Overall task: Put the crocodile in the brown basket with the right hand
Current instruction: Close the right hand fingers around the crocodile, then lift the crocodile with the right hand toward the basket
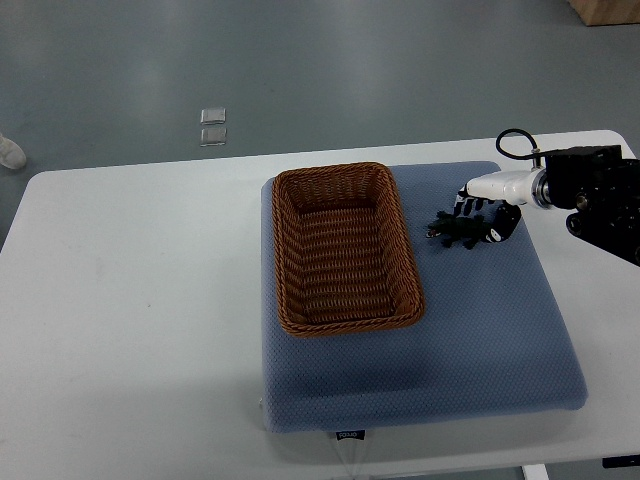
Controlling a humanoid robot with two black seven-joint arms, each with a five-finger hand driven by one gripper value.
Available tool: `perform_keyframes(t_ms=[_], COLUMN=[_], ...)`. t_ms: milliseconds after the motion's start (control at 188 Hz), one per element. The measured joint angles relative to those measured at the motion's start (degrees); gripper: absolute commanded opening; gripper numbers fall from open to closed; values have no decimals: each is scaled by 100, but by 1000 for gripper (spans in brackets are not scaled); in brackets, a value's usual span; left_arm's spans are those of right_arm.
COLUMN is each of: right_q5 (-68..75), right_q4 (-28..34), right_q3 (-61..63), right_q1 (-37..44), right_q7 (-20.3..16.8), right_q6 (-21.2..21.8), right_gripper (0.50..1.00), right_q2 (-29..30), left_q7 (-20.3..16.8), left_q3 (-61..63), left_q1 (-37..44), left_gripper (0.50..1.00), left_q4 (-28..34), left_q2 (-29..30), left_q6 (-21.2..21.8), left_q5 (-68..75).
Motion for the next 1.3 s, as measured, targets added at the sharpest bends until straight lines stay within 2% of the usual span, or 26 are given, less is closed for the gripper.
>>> perform_keyframes(t_ms=[154, 213, 271, 314, 936, 1298], right_q5=[-36, -39, -41, -42, -16, 44], right_q4=[8, 8, 13, 16, -49, -343], right_q3=[-15, -23, -34, -40, -39, 57], right_q1=[0, 0, 1, 6, 187, 710], right_q7=[18, 21, 25, 28, 45, 46], right_q6=[-1, -1, -1, 0, 66, -11], right_gripper=[672, 629, 541, 500, 500, 500], right_q2=[1, 1, 1, 1, -226, -460], left_q7=[0, 0, 0, 0, 0, 0], left_q3=[0, 0, 0, 0, 0, 0], left_q1=[0, -1, -1, 0, 0, 2], left_gripper=[1000, 1000, 1000, 1000, 1000, 1000], left_q4=[0, 0, 0, 0, 0, 2], left_q2=[0, 0, 0, 0, 0, 0], left_q6=[0, 0, 0, 0, 0, 0], left_q5=[0, 0, 0, 0, 0, 0])
